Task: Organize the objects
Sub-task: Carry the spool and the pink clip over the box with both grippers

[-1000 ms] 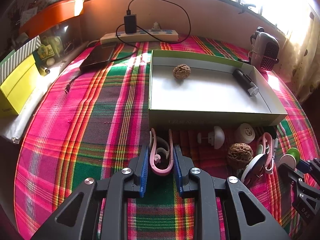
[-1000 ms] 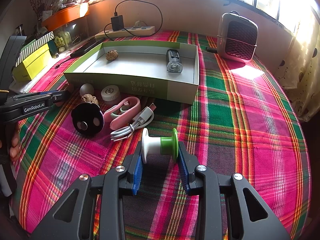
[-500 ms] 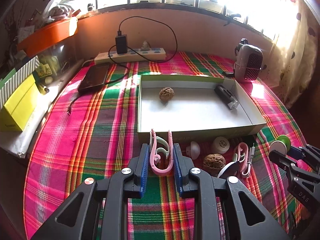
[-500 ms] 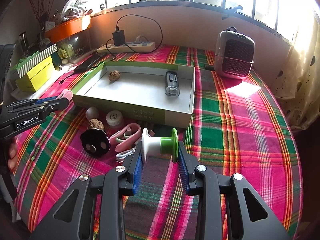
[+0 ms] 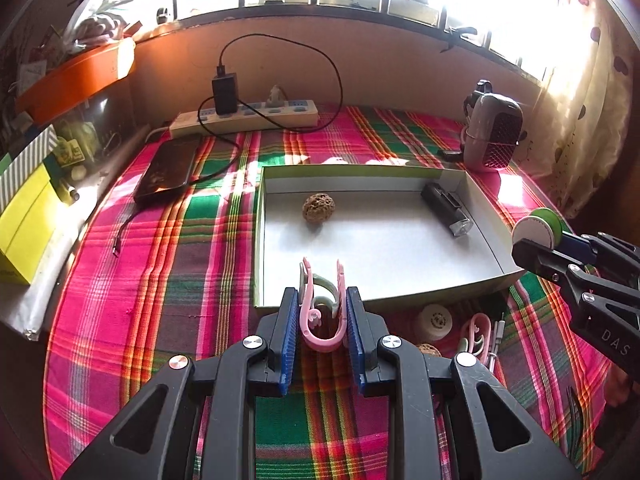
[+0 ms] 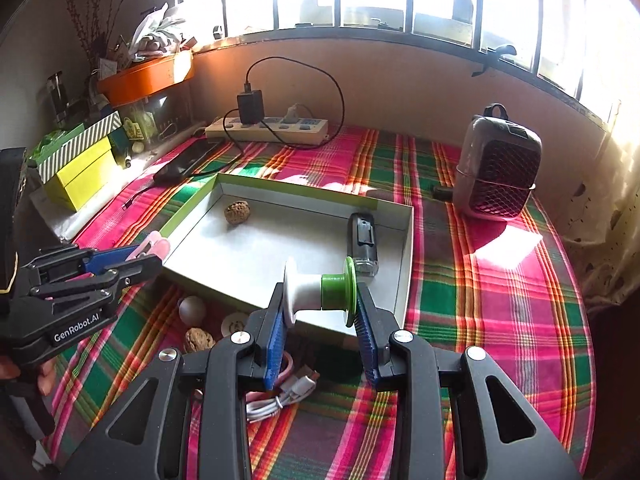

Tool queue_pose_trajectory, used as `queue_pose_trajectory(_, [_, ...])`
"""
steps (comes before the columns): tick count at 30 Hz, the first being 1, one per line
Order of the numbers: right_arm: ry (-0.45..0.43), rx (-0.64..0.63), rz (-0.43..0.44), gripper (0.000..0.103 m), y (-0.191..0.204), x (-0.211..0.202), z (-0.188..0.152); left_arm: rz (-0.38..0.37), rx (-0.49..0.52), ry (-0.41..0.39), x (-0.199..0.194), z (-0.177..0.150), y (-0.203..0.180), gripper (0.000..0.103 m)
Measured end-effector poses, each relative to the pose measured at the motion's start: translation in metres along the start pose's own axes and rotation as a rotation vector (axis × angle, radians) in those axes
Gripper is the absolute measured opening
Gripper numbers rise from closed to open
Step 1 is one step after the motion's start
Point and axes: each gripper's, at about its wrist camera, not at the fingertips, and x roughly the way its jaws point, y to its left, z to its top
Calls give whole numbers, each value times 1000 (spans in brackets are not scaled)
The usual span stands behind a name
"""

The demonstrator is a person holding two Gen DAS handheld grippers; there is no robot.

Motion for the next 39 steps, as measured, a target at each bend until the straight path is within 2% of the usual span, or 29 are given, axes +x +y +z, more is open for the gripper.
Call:
queue_pose_trajectory(15, [83, -24, 37, 33, 1, 80, 50, -24, 8, 35, 43, 29, -3, 21])
queue_pose_trajectory(26, [149, -43, 54, 33, 2, 122, 60, -13, 45, 56, 67, 42, -8, 21])
queue_pose_trajectory(39, [181, -65, 41, 33, 6, 143, 63, 15, 52, 92, 88, 44, -6, 21])
